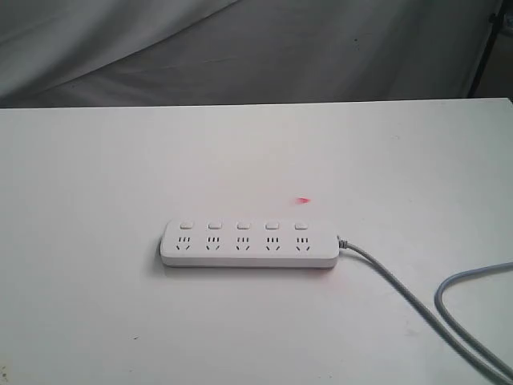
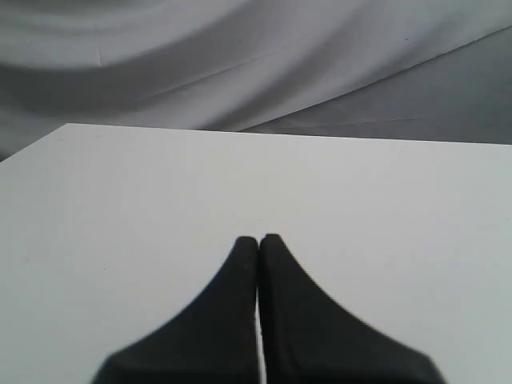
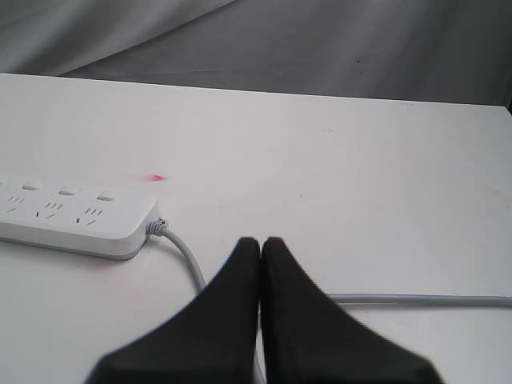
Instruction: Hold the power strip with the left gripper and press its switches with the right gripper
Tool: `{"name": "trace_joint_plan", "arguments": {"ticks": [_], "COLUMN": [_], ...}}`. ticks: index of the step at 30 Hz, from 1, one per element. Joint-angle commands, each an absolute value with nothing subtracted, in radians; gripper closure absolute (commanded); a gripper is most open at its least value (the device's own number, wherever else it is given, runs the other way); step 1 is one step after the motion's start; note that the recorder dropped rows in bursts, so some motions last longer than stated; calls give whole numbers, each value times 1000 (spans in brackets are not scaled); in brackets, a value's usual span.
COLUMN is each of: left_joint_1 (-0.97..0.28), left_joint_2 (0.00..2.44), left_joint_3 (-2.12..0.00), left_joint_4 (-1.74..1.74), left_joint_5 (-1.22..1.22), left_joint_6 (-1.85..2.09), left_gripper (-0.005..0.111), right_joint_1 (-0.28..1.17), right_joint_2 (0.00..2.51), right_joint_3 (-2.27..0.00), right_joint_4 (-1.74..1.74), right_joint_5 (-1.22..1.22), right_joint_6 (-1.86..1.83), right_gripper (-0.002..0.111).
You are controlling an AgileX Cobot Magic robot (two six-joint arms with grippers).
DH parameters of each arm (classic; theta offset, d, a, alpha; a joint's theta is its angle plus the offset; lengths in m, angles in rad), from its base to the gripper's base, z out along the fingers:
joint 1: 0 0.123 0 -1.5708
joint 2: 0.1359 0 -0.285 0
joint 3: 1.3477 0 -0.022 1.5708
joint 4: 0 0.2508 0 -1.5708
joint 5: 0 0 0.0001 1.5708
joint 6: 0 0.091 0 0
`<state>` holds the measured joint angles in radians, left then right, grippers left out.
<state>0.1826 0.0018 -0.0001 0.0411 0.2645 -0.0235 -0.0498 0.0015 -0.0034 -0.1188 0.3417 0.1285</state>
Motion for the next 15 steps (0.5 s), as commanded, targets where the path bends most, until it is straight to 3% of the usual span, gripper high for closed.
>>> {"name": "trace_joint_plan", "arguments": {"ticks": [1, 15], "left_joint_1": [184, 184], "left_joint_2": [0, 0], "left_joint_3": [0, 0], "left_joint_4": [32, 66], "left_joint_5": [265, 232], "left_joint_6": [-23, -18], "left_gripper": [106, 106], "right_joint_1": [-58, -58], "right_joint_2": [0, 0], "right_joint_3": [0, 0], "right_joint_4": [-125, -125], "right_joint_5": [341, 341], "right_joint_6": [131, 131], "right_gripper": [108, 108]}}
